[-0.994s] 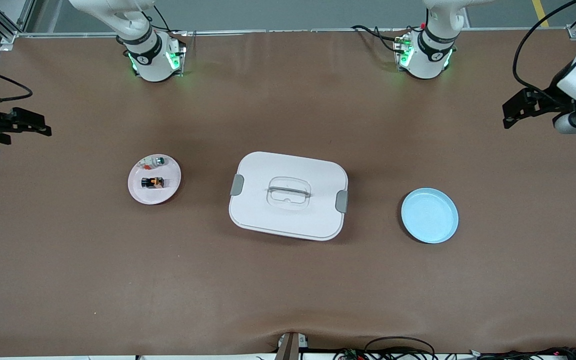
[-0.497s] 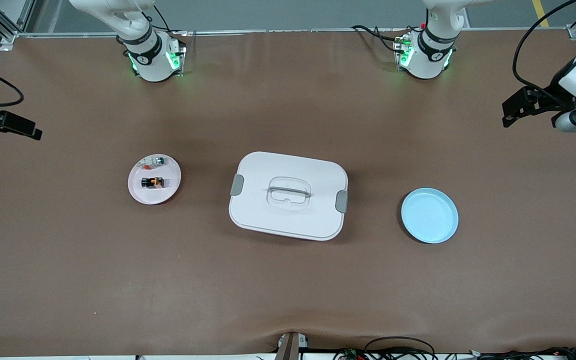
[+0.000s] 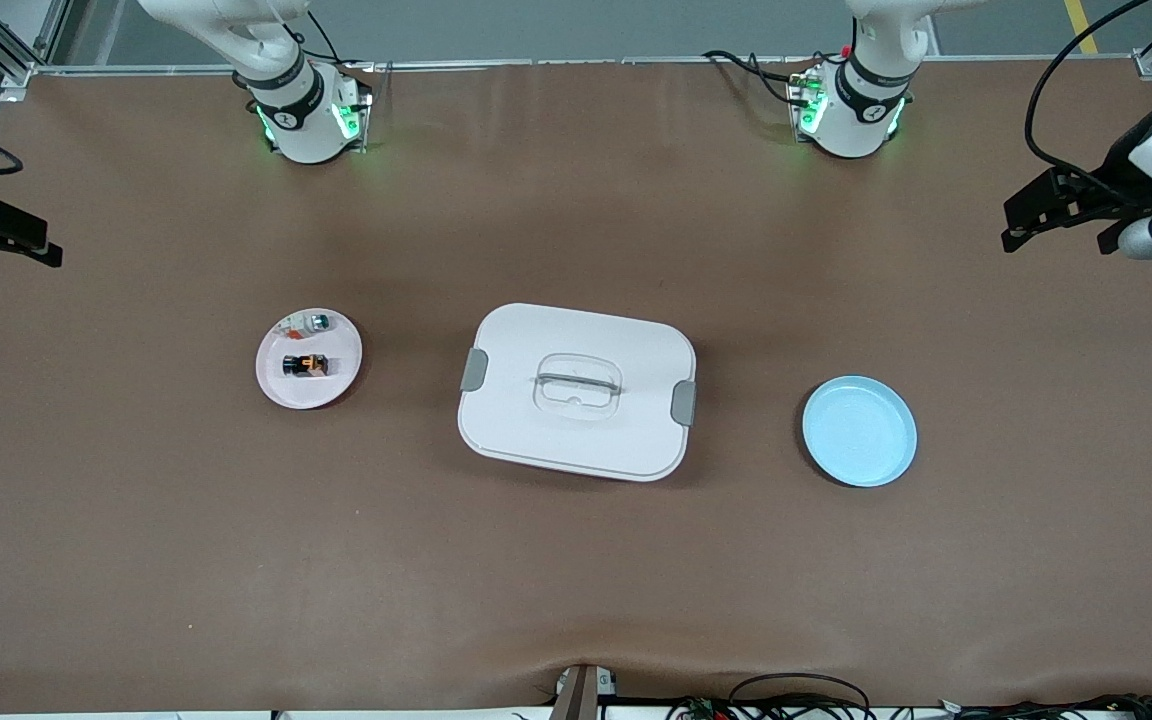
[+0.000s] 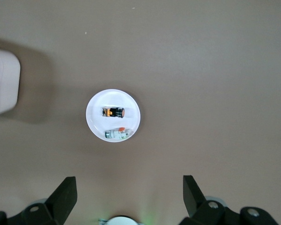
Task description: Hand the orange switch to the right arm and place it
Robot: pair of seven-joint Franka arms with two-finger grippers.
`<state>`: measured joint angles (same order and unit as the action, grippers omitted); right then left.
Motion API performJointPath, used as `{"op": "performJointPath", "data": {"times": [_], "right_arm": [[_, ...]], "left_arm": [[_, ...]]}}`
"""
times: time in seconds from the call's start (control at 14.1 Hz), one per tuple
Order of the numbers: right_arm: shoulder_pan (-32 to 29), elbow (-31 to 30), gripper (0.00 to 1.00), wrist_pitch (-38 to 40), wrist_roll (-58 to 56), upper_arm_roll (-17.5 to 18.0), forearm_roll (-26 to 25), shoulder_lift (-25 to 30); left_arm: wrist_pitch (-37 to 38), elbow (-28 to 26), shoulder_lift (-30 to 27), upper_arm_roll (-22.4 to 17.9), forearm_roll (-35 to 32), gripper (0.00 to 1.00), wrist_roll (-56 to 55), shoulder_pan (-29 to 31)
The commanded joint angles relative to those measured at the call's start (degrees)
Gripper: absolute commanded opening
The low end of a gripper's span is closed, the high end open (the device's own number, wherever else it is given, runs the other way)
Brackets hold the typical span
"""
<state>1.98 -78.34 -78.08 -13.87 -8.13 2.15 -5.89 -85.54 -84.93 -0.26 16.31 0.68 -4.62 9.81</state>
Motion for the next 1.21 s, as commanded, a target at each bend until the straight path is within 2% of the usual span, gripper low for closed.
{"op": "performJointPath", "data": {"times": [0.0, 0.57, 0.99, 1.14], "right_arm": [[-1.55, 1.52, 1.0, 0.83, -3.54, 0.4, 0.14, -0.09], [0.83, -3.39, 1.0, 0.12, 12.35, 0.57, 0.49, 4.22], [-0.05, -3.4, 1.0, 0.12, 12.11, 1.27, 1.81, 4.22], [-1.88, -3.4, 1.0, 0.39, 12.63, 2.94, 1.63, 4.31]], "left_arm": [[0.55, 0.82, -0.18, 0.04, 0.9, 1.0, 0.31, 0.47], [1.16, 0.65, -0.26, 0.48, 0.2, 1.0, 0.48, 0.03], [3.52, 0.12, -0.44, 0.57, 0.28, 1.0, -1.35, 0.12], [3.71, 0.12, -0.53, 0.57, 0.2, 1.0, -1.89, 0.03]]}}
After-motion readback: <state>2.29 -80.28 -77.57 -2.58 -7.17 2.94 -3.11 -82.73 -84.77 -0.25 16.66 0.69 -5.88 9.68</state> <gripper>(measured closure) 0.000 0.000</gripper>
